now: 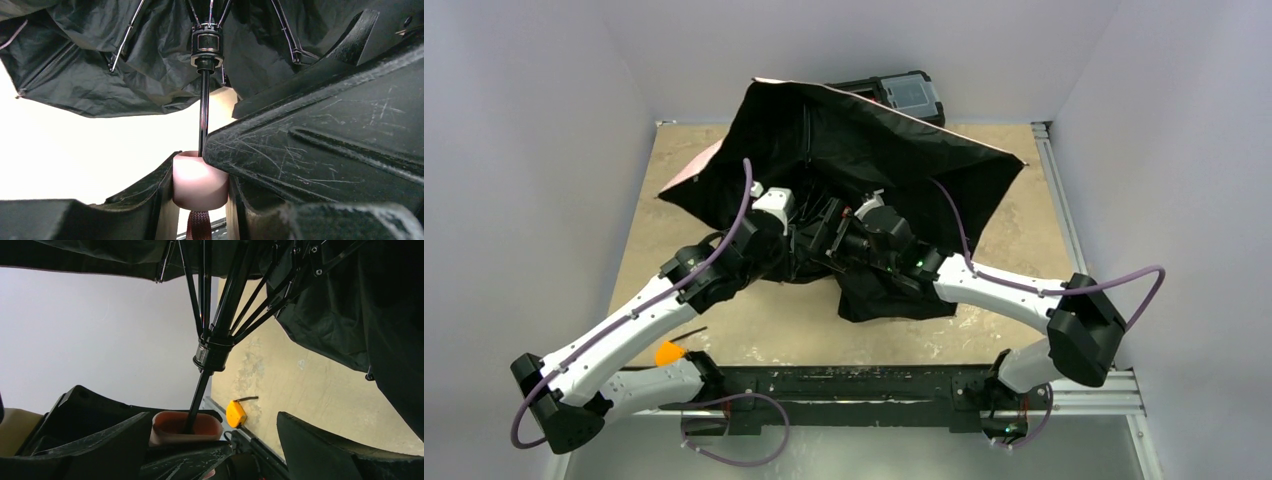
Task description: Put away the umbrella
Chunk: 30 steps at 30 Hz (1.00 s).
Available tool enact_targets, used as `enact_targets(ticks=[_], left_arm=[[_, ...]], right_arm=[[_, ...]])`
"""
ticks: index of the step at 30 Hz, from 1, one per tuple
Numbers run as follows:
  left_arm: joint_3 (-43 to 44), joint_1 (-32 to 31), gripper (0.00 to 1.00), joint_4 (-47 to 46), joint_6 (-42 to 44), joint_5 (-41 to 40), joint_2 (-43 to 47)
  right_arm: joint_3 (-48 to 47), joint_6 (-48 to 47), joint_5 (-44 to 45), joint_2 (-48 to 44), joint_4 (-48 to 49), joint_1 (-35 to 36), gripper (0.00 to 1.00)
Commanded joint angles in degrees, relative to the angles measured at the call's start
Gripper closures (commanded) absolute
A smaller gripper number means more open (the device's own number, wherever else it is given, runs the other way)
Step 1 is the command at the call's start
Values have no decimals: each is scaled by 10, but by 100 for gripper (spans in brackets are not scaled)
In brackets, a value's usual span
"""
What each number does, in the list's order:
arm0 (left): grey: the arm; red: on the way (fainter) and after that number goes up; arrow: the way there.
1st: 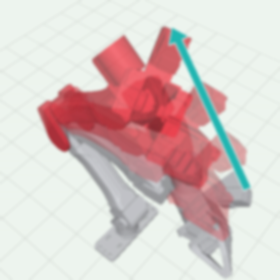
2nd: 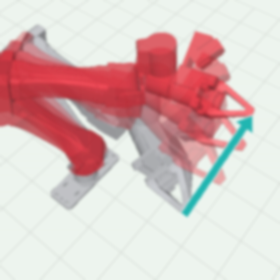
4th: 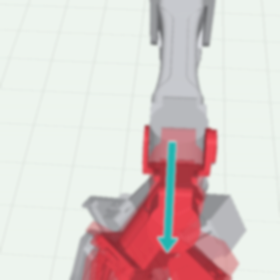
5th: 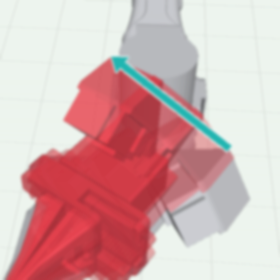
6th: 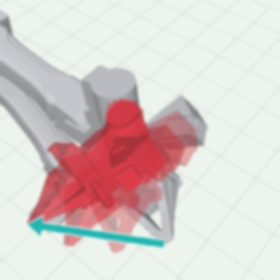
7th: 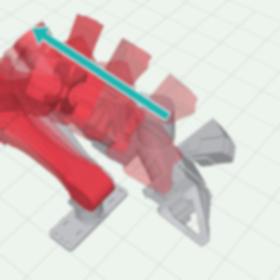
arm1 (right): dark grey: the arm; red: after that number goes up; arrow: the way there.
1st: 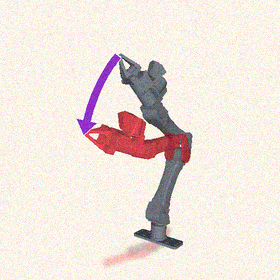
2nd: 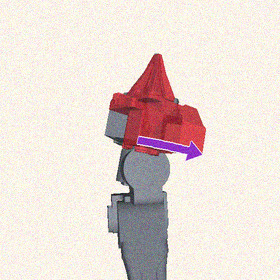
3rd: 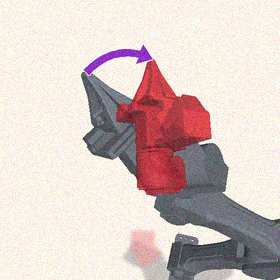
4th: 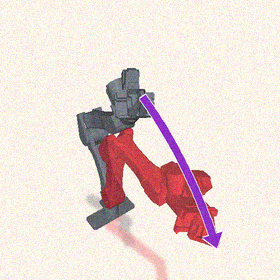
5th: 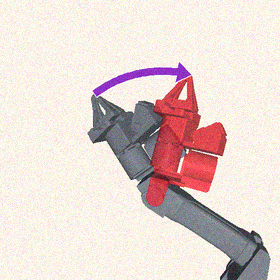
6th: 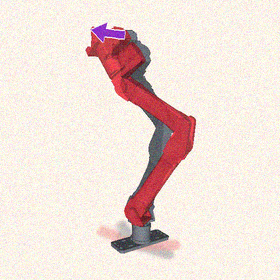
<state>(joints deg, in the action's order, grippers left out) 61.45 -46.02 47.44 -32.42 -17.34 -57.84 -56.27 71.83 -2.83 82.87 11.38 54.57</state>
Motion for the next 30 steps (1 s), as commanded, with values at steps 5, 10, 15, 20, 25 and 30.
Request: enact_targets(ticks=[5, 10, 15, 20, 25, 30], left_arm=[[-27, 4, 100, -108, -41, -7, 13], [-35, 5, 100, -114, -41, -1, 19], [-16, 5, 100, -102, -41, -11, 7], [21, 5, 100, -84, -58, -54, -16], [51, 7, 100, -79, -71, -81, -44], [58, 9, 100, -92, -71, -76, -49]], right_arm=[[-12, 9, 44, -25, 80, -3, 1], [23, 67, 115, -25, 160, -4, 1], [19, 40, 69, -28, 236, -5, 1], [29, 99, 40, -59, 156, 8, 1], [40, 92, 70, -112, 101, 23, 1], [26, 65, 126, -153, 32, 25, 1]])
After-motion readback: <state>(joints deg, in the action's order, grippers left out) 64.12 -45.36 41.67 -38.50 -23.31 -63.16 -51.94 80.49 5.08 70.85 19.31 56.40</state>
